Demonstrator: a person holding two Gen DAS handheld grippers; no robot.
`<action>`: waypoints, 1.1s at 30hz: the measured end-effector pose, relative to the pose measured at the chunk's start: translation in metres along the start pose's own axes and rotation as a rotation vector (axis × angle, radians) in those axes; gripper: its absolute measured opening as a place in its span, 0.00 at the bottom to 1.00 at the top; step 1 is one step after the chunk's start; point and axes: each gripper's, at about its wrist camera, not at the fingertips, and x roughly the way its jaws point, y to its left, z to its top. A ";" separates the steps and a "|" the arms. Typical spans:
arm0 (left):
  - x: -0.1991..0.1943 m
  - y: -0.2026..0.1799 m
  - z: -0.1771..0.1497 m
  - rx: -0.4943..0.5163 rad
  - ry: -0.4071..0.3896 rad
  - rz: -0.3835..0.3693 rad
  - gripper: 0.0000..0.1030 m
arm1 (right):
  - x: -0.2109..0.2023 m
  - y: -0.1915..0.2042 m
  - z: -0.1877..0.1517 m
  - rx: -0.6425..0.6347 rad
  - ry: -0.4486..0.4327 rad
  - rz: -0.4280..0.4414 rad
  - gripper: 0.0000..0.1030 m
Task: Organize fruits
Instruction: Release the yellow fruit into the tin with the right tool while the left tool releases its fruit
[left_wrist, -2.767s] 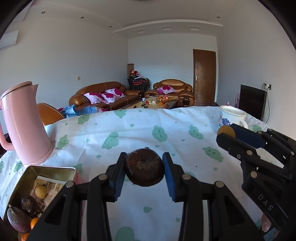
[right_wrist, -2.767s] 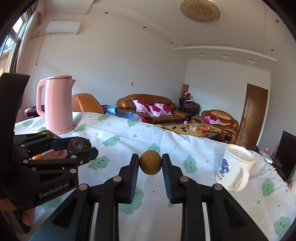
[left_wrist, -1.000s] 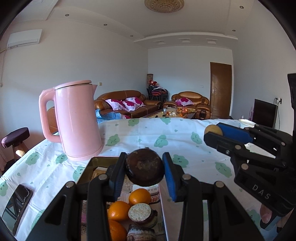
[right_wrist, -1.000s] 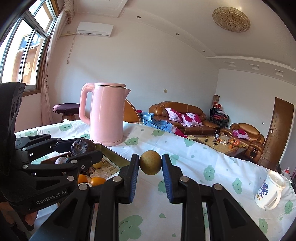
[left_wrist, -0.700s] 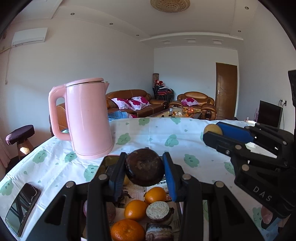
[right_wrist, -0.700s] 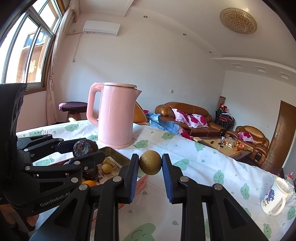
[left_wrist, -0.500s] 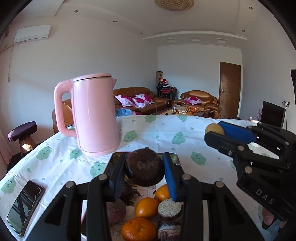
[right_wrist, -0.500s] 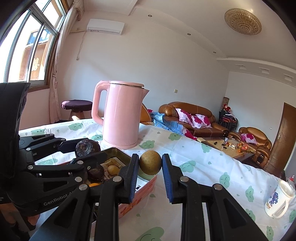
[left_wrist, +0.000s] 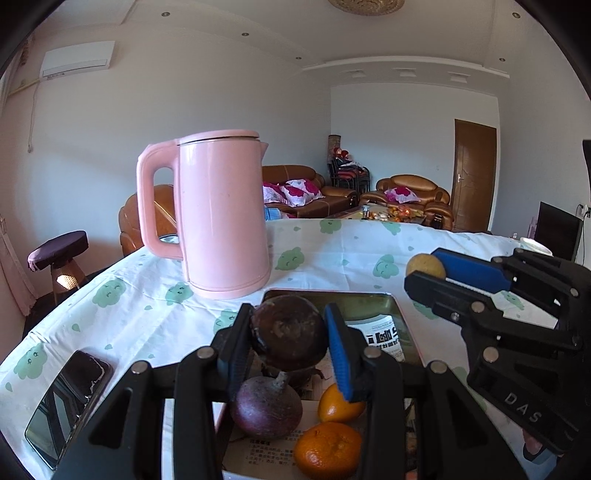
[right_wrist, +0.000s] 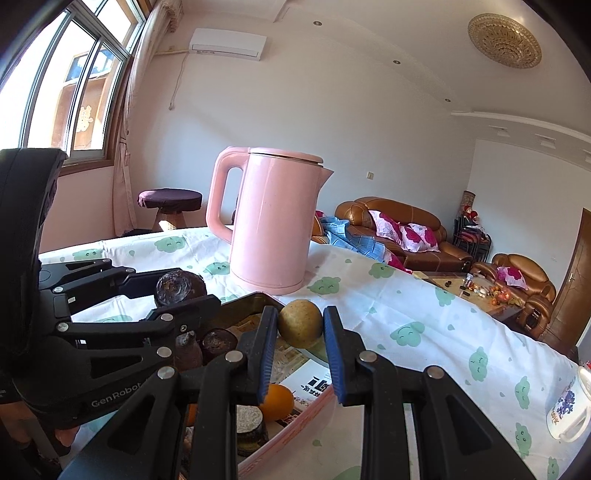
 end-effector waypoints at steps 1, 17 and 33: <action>0.000 0.002 -0.001 -0.002 0.003 0.003 0.39 | 0.002 0.003 0.000 -0.004 0.003 0.003 0.26; 0.011 0.014 -0.010 0.003 0.073 -0.005 0.39 | 0.033 0.015 -0.014 0.021 0.131 0.044 0.26; 0.019 0.012 -0.012 0.021 0.135 -0.020 0.44 | 0.047 0.014 -0.022 0.039 0.210 0.062 0.27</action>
